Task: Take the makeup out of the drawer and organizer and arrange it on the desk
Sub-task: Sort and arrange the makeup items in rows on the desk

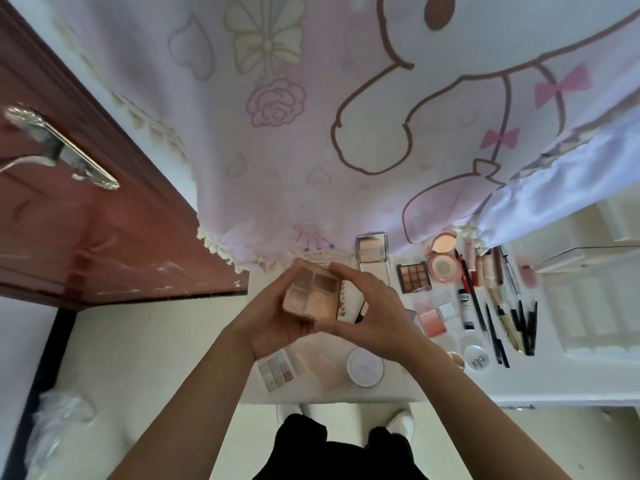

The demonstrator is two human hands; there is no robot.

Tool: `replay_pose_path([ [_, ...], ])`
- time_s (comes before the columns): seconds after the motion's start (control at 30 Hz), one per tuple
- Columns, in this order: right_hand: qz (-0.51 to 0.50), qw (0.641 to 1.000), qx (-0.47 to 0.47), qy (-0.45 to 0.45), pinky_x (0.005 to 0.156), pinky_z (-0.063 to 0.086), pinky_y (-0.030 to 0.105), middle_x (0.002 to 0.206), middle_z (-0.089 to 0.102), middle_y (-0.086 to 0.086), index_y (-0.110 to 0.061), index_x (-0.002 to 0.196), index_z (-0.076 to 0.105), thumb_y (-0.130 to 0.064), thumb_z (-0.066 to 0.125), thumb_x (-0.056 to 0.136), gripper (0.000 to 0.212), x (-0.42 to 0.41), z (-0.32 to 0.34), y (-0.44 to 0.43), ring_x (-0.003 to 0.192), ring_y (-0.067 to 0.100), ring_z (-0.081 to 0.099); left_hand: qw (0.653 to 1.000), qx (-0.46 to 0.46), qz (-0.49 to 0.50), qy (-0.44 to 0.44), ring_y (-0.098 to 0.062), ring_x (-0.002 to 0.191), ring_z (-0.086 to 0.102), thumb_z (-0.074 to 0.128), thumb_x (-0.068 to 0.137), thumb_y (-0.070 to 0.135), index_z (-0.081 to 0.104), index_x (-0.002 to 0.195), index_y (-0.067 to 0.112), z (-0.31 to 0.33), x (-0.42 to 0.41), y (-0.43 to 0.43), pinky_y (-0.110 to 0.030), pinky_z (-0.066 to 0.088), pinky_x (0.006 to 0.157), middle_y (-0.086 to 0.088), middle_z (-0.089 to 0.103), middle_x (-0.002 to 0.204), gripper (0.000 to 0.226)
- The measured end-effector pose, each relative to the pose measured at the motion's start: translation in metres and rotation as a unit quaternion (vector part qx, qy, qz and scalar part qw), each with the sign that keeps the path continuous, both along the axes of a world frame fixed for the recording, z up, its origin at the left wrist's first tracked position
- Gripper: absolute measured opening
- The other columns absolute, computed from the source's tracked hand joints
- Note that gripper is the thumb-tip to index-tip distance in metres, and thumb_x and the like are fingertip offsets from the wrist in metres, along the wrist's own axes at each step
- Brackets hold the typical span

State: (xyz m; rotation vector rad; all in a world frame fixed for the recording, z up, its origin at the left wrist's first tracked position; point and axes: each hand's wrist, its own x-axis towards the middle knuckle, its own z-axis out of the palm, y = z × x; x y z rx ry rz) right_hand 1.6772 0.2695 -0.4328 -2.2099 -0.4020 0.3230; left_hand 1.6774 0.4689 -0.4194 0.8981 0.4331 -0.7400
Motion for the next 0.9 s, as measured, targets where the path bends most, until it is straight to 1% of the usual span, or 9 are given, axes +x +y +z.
replay_pose_path([
  [0.13,0.033,0.997,-0.014,-0.069,0.112,0.029,0.024,0.145,0.046,-0.012,-0.029,0.147,0.038,-0.063,0.074,0.072,0.090,-0.005,0.026,0.001,0.133,0.003,0.038,0.998,-0.046,0.003,-0.032,-0.027,0.108,0.061,0.068,0.072,0.070,0.055,0.137,0.009,0.024,-0.009,-0.006,-0.033,0.054,0.079,-0.017,0.060,0.130,0.090],
  [0.27,0.052,0.988,-0.088,-0.118,0.112,0.025,0.026,0.143,0.040,-0.008,-0.027,0.151,0.032,-0.074,0.067,0.071,0.099,-0.009,0.041,0.003,0.131,0.008,0.033,0.999,-0.001,-0.007,-0.054,-0.037,0.135,0.045,0.042,0.085,0.075,0.051,0.141,0.011,0.035,-0.018,-0.015,-0.045,0.043,0.105,-0.022,0.047,0.145,0.085],
  [0.33,0.055,0.985,-0.101,-0.128,0.112,0.029,0.028,0.139,0.043,-0.009,-0.028,0.150,0.034,-0.075,0.066,0.071,0.097,-0.009,0.046,0.002,0.128,0.010,0.036,0.998,0.016,-0.008,-0.059,-0.029,0.118,0.061,0.034,0.090,0.071,0.054,0.138,0.012,0.038,-0.021,-0.017,-0.036,0.055,0.084,-0.018,0.059,0.133,0.078],
  [0.4,0.050,0.987,-0.086,-0.130,0.110,0.032,0.027,0.136,0.045,-0.011,-0.029,0.145,0.038,-0.072,0.070,0.070,0.092,-0.011,0.048,0.001,0.125,0.010,0.040,0.997,0.021,-0.011,-0.069,-0.017,0.088,0.068,0.035,0.093,0.064,0.057,0.135,0.011,0.040,-0.024,-0.020,-0.026,0.053,0.062,-0.011,0.066,0.113,0.072],
  [0.47,0.043,0.988,-0.070,-0.131,0.107,0.031,0.022,0.135,0.046,-0.012,-0.030,0.142,0.041,-0.070,0.073,0.070,0.089,-0.014,0.047,0.000,0.124,0.008,0.041,0.997,0.022,-0.013,-0.078,-0.013,0.079,0.067,0.036,0.096,0.059,0.056,0.136,0.010,0.038,-0.026,-0.021,-0.024,0.052,0.058,-0.008,0.065,0.106,0.066],
  [0.53,0.039,0.989,-0.058,-0.132,0.106,0.028,0.018,0.136,0.046,-0.013,-0.032,0.142,0.041,-0.067,0.074,0.071,0.086,-0.018,0.048,-0.002,0.125,0.005,0.041,0.996,0.029,-0.015,-0.087,-0.015,0.089,0.066,0.036,0.097,0.058,0.055,0.137,0.011,0.040,-0.028,-0.023,-0.026,0.054,0.064,-0.009,0.064,0.113,0.065],
  [0.67,0.030,0.990,-0.004,-0.138,0.106,0.039,0.023,0.134,0.055,-0.013,-0.028,0.139,0.053,-0.058,0.071,0.076,0.071,-0.025,0.052,-0.010,0.123,0.003,0.047,0.997,0.001,-0.009,-0.071,-0.031,0.120,0.049,0.055,0.087,0.066,0.050,0.141,0.010,0.040,-0.030,-0.017,-0.043,0.043,0.100,-0.022,0.050,0.136,0.078],
  [0.8,-0.022,0.993,0.079,-0.086,0.090,0.049,0.022,0.117,0.068,-0.017,-0.029,0.125,0.067,-0.047,0.057,0.094,0.037,-0.021,0.055,-0.019,0.110,0.000,0.058,0.998,-0.045,0.002,-0.045,-0.028,0.089,0.056,0.072,0.070,0.069,0.053,0.134,0.002,0.037,-0.028,-0.008,-0.039,0.046,0.078,-0.019,0.058,0.108,0.095],
  [0.9,-0.092,0.986,0.122,-0.067,0.071,0.053,0.019,0.097,0.073,-0.016,-0.027,0.117,0.069,-0.040,0.053,0.100,0.027,-0.014,0.056,-0.022,0.087,0.003,0.066,0.996,-0.080,-0.029,-0.032,-0.031,0.090,0.058,0.070,0.073,0.069,0.051,0.135,-0.003,0.034,-0.029,-0.006,-0.041,0.047,0.081,-0.022,0.061,0.108,0.097],
])
